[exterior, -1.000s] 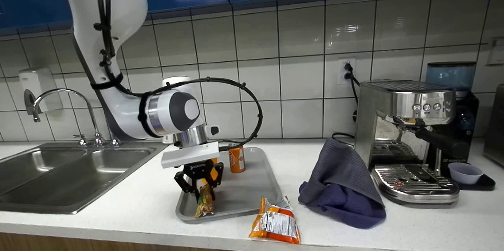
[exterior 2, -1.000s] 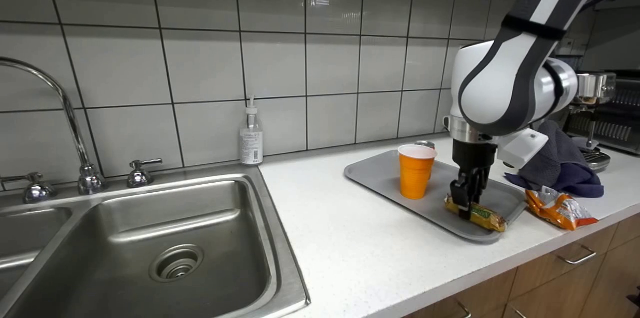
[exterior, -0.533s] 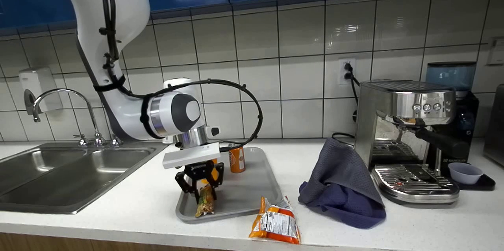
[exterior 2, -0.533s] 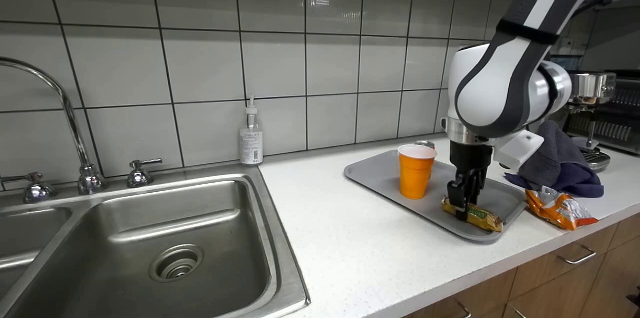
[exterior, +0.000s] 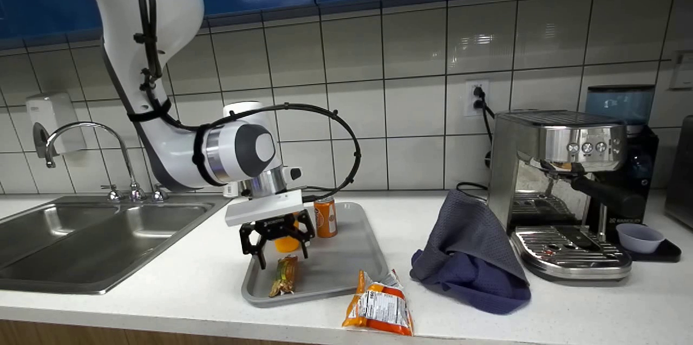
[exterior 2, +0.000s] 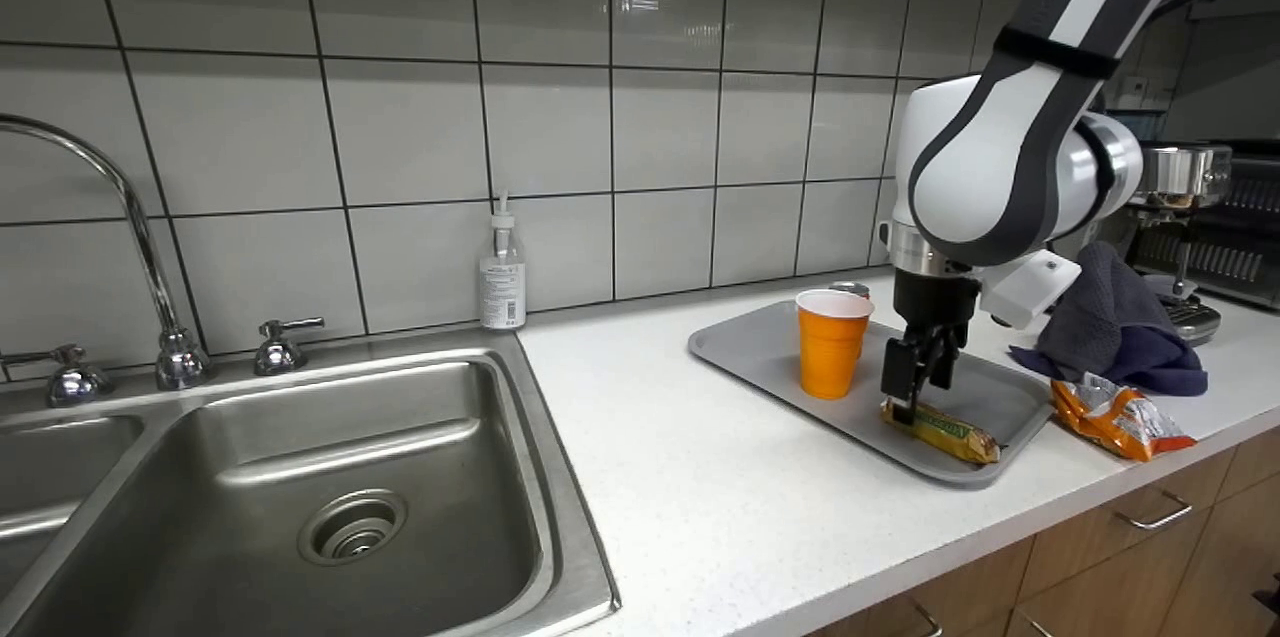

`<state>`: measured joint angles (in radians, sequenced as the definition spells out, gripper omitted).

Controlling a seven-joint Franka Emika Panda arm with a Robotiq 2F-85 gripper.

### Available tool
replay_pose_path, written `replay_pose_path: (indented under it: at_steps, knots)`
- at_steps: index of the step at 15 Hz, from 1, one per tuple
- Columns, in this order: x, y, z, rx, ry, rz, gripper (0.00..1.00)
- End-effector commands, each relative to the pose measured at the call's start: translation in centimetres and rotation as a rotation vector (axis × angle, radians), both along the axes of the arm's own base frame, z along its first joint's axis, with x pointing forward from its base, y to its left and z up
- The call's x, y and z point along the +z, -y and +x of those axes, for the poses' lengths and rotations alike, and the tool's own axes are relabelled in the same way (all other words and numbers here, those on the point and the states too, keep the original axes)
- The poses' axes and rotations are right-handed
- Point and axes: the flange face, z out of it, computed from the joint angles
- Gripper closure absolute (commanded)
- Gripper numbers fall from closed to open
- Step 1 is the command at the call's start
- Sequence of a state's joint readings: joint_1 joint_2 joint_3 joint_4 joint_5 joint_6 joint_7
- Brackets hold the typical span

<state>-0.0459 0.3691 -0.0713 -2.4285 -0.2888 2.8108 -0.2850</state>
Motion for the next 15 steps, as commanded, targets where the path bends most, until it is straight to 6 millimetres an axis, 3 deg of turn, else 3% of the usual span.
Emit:
replay_pose_path:
  at_steps: [1, 7, 15]
  knots:
    - [2.2, 0.2, -0.7, -0.013, 0.04, -0.001, 0.0]
    - [4.5, 2.1, -2.5, -0.055, 0.065, -0.019, 0.0]
    - [6.2, 6.7, -5.4, -0.187, 0.085, -0.087, 0.0]
